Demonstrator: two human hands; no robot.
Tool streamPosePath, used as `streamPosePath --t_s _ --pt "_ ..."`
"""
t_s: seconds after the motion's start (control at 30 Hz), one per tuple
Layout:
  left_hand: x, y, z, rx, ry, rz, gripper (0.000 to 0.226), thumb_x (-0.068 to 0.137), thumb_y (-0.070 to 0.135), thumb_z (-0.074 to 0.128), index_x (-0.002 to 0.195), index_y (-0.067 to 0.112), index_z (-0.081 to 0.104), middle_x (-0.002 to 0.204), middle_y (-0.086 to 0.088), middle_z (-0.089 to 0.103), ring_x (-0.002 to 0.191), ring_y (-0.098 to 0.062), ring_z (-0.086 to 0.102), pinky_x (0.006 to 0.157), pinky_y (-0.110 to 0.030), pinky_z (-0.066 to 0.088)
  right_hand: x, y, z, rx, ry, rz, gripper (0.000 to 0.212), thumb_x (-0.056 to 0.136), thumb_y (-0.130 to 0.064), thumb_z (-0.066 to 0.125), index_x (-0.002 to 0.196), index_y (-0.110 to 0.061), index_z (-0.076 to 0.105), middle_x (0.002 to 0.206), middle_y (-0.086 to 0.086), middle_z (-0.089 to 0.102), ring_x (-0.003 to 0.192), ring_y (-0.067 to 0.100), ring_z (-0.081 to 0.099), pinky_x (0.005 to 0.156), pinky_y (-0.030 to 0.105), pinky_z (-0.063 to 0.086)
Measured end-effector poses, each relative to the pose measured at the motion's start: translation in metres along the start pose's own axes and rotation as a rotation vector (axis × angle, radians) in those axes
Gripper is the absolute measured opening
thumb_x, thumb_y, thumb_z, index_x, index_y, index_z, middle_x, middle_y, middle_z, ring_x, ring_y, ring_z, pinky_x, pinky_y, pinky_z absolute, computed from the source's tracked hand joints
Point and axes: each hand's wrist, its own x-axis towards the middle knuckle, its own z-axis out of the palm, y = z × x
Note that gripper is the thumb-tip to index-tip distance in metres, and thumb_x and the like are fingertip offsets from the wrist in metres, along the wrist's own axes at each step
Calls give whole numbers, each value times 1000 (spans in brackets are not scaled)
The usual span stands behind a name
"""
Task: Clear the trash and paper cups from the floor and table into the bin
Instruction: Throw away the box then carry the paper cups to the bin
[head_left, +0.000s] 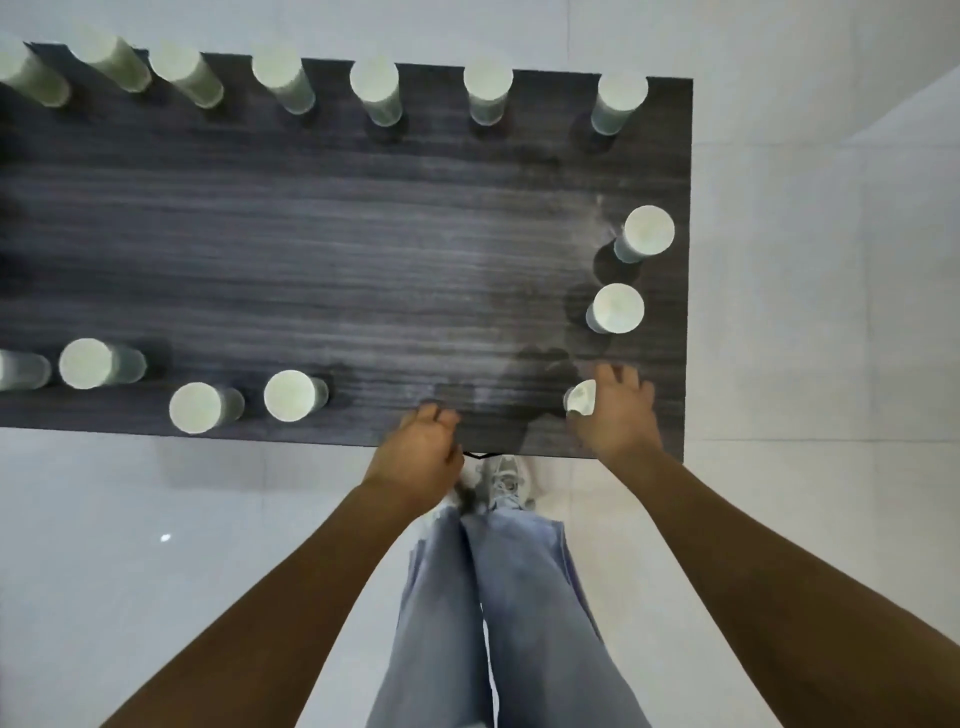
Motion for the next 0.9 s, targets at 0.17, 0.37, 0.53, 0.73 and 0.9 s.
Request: streamPosePath --t_s 0.17,0.37,0.53,0.73,0.9 --pt "32 -15 11 -8 -15 -56 35 95 22 43 128 11 46 132 -10 47 121 -29 43 100 -41 40 33 9 20 -118 -122 -8 78 75 -34 78 139 -29 34 145 8 28 130 37 29 104 53 39" --pt "38 -38 20 -90 20 -106 40 97 26 43 135 16 41 137 -6 45 123 -24 44 104 -40 41 43 16 36 -161 -160 -21 74 81 -20 74 143 -21 33 143 12 33 131 36 31 104 48 39" --pt "31 -63 15 -116 101 -153 37 96 25 46 131 15 43 134 -6 46 120 -24 45 99 -36 43 39 -3 38 -155 -138 -50 65 81 -16 73 137 -20 40 137 12 39 126 33 37 99 45 45" --pt "26 -106 -9 57 305 -328 51 87 26 56 133 11 41 143 -15 40 132 -35 34 109 -47 33 23 -62 47 -62 -130 -159 60 83 -18 69 136 -23 40 136 9 37 124 28 35 95 38 45" --pt "36 -145 -15 72 260 -389 62 87 29 63 140 15 34 152 -16 26 139 -38 24 114 -51 26 12 -103 65 -10 -198 -182 63 85 -20 68 139 -25 36 139 6 33 128 26 33 102 39 42"
